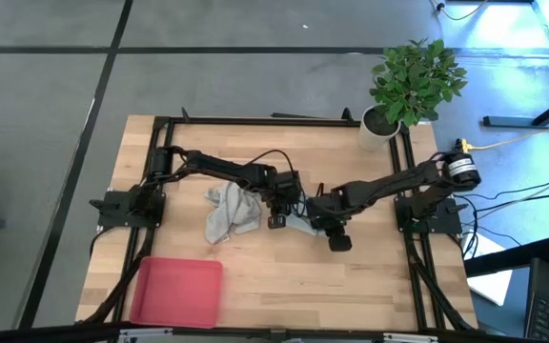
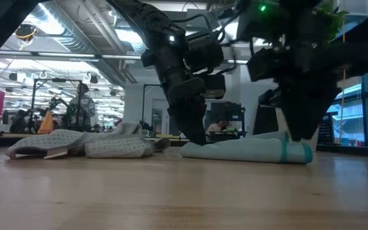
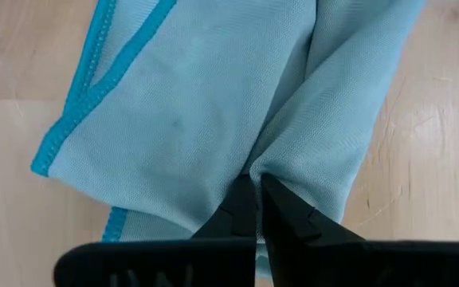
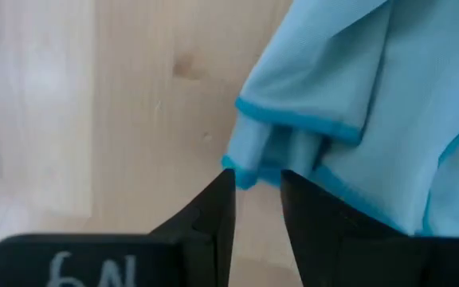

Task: Roll microfiber towels into tight, uniform cylinder then place into a basket
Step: Roll the blue towel

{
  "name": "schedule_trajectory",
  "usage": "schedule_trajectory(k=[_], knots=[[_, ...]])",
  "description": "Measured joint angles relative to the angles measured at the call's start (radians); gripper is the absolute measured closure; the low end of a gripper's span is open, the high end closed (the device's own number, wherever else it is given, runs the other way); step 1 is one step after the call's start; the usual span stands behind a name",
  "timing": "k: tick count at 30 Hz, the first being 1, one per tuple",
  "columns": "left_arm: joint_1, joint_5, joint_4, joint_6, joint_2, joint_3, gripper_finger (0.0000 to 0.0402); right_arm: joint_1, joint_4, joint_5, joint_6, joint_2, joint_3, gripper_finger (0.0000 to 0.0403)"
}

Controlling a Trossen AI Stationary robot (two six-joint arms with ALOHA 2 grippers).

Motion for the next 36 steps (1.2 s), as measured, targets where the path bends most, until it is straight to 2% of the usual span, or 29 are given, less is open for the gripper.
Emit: schedule_trajectory(k=[2,7,13,18,24,29,36], knots=[[0.0,0.008,0.0,-0.003,0.0,0.0,0.0401,0.019,-0.028,0.016,0.028,-0.035,0.0,0.0299],[-0.006,0.006,0.0,-0.004,0.0,0.0,0.0401,0.073,-0.066,0.144,0.114,-0.151,0.003,0.0299],[-0.021,-0.004,-0.003,-0.03,0.0,0.0,0.0401,0.17,0.002,0.235,0.155,-0.238,-0.052,0.0299],[-0.04,0.003,-0.006,-0.054,0.0,0.0,0.0401,0.243,0.186,0.245,0.147,-0.241,-0.175,0.0299],[-0.046,0.004,-0.004,-0.078,0.0,0.0,0.0401,0.265,0.529,0.241,0.103,-0.209,-0.331,0.0299],[-0.047,0.007,-0.003,-0.079,0.0,0.0,0.0401,0.264,0.603,0.236,0.128,-0.208,-0.364,0.0299],[-0.047,0.007,-0.002,-0.103,0.0,0.0,0.0401,0.264,0.62,0.234,0.041,-0.208,-0.359,0.0298]])
